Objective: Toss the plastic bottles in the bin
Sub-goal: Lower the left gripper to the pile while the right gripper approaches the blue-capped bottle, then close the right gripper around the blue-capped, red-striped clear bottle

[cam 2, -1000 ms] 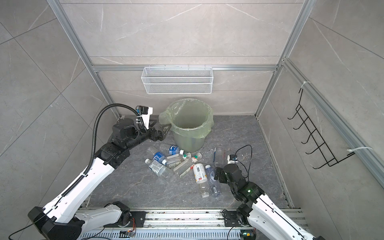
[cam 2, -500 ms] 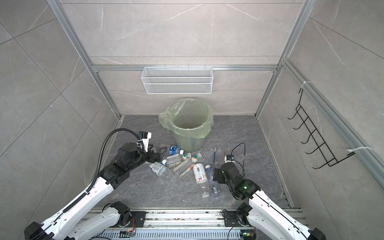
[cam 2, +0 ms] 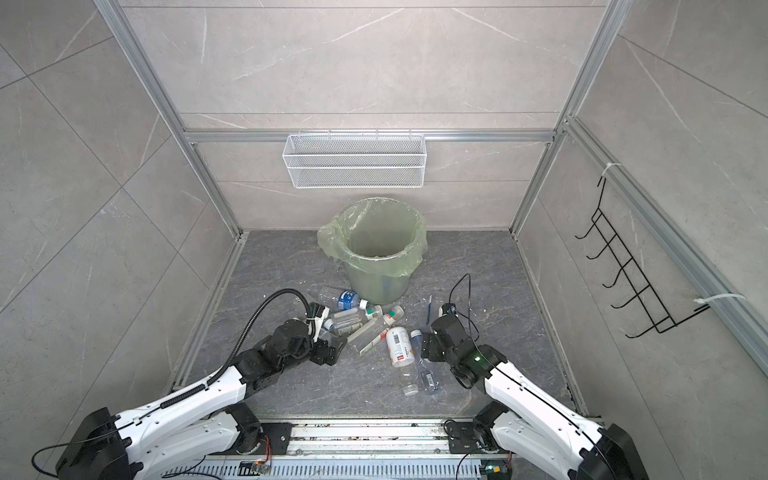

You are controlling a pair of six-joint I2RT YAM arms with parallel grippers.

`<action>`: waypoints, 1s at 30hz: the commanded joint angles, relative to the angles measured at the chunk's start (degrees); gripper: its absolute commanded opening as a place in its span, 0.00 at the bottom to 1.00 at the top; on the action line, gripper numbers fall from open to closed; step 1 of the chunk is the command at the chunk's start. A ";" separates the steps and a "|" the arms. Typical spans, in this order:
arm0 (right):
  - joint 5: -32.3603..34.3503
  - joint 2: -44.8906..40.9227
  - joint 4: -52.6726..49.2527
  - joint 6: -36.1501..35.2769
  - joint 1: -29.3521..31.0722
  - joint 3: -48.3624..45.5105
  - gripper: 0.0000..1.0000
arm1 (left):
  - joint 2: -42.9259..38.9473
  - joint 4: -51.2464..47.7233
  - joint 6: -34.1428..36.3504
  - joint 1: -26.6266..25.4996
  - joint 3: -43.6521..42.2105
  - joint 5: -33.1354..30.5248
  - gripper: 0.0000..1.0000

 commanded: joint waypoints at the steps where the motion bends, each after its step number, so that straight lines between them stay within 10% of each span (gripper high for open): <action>1: 3.68 4.61 0.04 0.83 -0.10 4.81 0.91 | -0.09 4.42 3.53 -0.93 -0.58 -1.87 0.98; 30: -1.04 32.87 6.42 -4.15 -13.31 20.54 0.89 | 3.91 4.19 4.90 -1.05 0.94 -2.44 0.98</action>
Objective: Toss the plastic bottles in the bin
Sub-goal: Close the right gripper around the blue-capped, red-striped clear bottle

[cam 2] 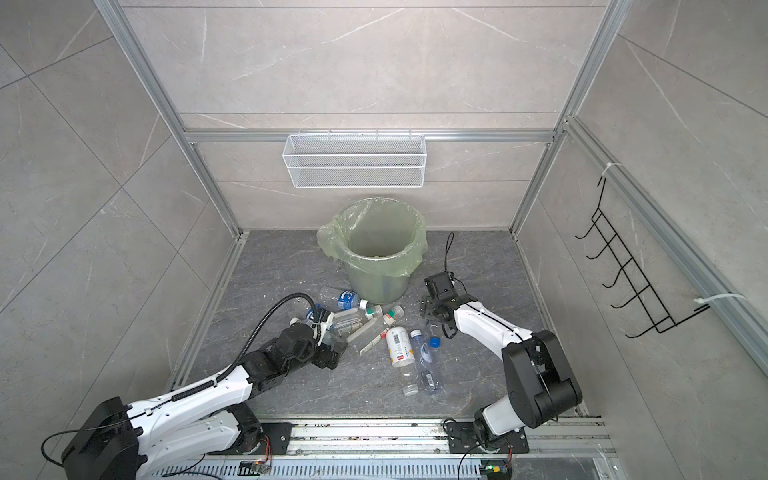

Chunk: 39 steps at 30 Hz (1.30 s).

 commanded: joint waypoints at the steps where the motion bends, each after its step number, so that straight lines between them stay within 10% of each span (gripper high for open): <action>1: -1.23 1.43 1.10 -1.71 -0.20 1.83 0.89 | 0.91 1.58 1.02 -0.19 2.49 -0.09 0.98; 39: -0.23 -4.72 10.10 -1.71 -0.82 -8.81 0.56 | 2.18 1.94 0.27 -0.23 2.86 -0.34 0.98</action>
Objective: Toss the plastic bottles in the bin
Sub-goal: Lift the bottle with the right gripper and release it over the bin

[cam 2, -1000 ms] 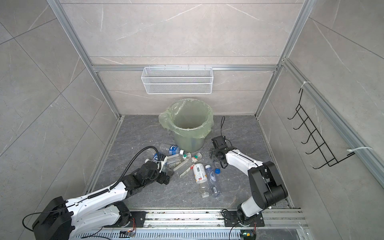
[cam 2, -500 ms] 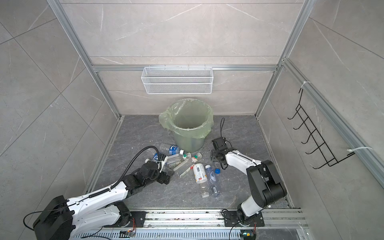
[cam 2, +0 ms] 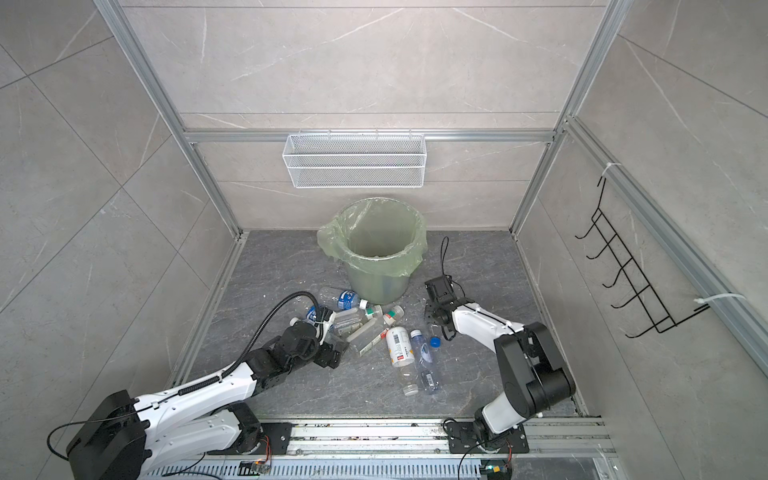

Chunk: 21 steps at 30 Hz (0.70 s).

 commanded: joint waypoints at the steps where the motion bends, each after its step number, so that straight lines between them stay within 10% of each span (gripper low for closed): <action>1: 0.08 -6.93 3.71 -0.04 -0.25 -4.55 0.56 | 0.12 1.23 0.28 -0.19 2.10 -0.30 0.98; 21: -12.09 -44.29 -0.32 -4.58 0.99 -10.23 0.54 | 1.73 1.15 0.51 -0.21 2.86 -0.85 0.98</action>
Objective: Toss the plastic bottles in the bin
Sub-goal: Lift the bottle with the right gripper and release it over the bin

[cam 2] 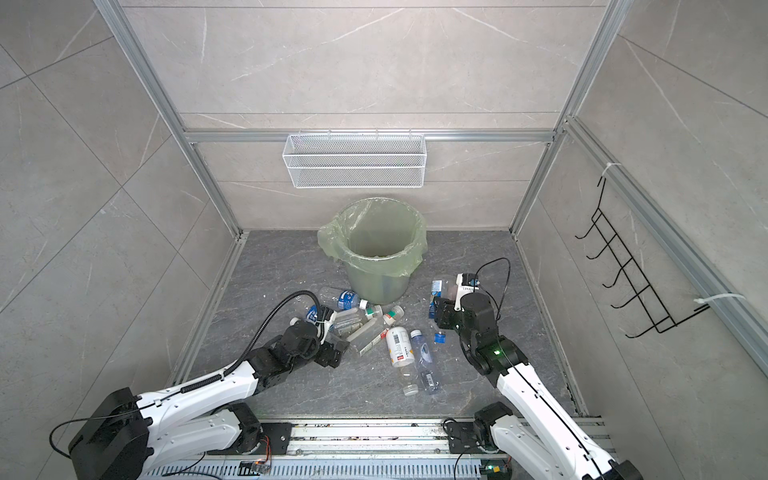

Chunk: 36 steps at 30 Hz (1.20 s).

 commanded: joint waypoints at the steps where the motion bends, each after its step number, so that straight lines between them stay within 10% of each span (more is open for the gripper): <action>1: -3.53 -4.90 -2.12 -1.48 0.50 -0.60 0.54 | 0.66 1.00 0.51 -0.21 2.16 -0.67 0.98; 11: -8.35 -5.43 -8.43 -3.27 0.90 13.33 0.55 | 0.92 1.13 0.48 -0.19 2.24 -0.98 0.98; 21: -12.50 29.63 -13.92 2.51 1.08 57.44 0.54 | 1.15 1.04 0.59 -0.18 2.33 -1.63 0.98; 25: -14.46 49.62 -19.62 4.88 1.19 78.79 0.98 | 1.84 0.81 0.36 -0.13 2.61 -2.15 0.98; 27: -12.66 55.68 -22.34 4.83 1.15 86.41 0.99 | 1.77 0.56 0.32 -0.15 2.55 -2.41 0.98; 36: -10.51 50.09 -20.18 2.71 1.08 82.18 0.99 | 0.42 0.71 0.01 -0.10 2.04 -2.63 1.00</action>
